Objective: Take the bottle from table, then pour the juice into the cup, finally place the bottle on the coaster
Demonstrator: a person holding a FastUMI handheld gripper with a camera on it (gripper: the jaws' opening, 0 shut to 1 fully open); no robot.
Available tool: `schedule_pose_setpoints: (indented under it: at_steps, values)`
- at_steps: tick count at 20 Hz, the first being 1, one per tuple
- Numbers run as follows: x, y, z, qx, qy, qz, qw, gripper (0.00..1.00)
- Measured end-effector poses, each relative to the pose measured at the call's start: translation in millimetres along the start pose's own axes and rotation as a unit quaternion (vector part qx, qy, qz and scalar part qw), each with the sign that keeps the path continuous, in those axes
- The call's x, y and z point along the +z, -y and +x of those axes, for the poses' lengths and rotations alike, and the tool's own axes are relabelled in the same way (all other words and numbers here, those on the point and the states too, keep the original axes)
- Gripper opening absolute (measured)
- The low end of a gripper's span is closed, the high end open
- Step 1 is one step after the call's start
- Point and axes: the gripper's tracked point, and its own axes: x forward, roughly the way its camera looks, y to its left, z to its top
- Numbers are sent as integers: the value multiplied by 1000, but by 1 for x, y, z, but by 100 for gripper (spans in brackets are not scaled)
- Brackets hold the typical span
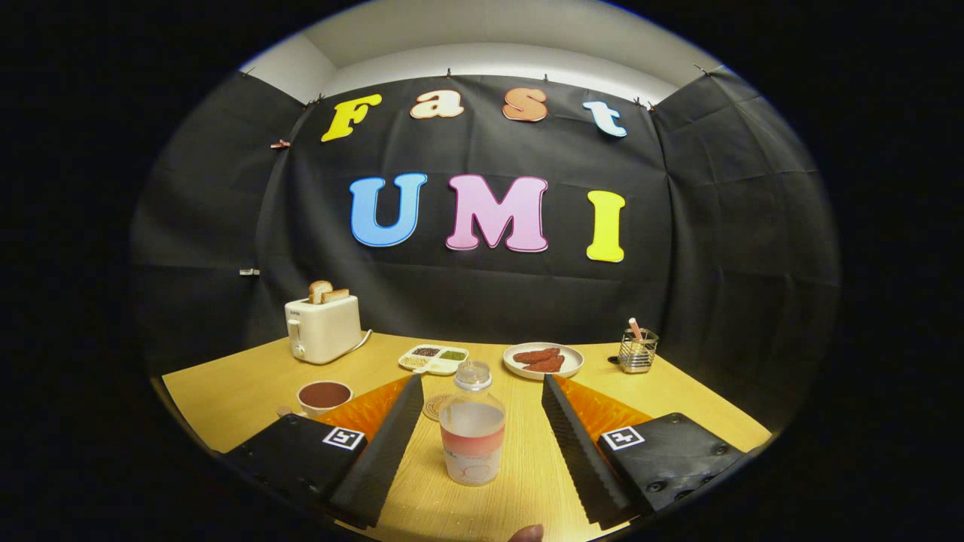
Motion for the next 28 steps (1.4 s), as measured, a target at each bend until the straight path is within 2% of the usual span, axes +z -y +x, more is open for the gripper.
schedule_pose_setpoints:
  at_steps: [6, 13, 16, 17, 19, 21, 24, 28]
  values:
    - [-45, -3, 25, -7, -16, 13, 1000, 98]
    - [-71, -7, 52, -13, -27, 16, 999, 98]
    - [-79, -6, 60, -16, -40, 19, 999, 89]
    - [-79, -6, 61, -12, -42, 27, 999, 81]
    - [-80, -6, 63, -11, -54, 35, 998, 78]
    - [-80, 1, 65, -28, -71, 37, 996, 76]
    - [-73, 16, 67, -67, -91, -16, 993, 74]
    - [-27, 18, 68, -70, -64, -115, 989, 73]
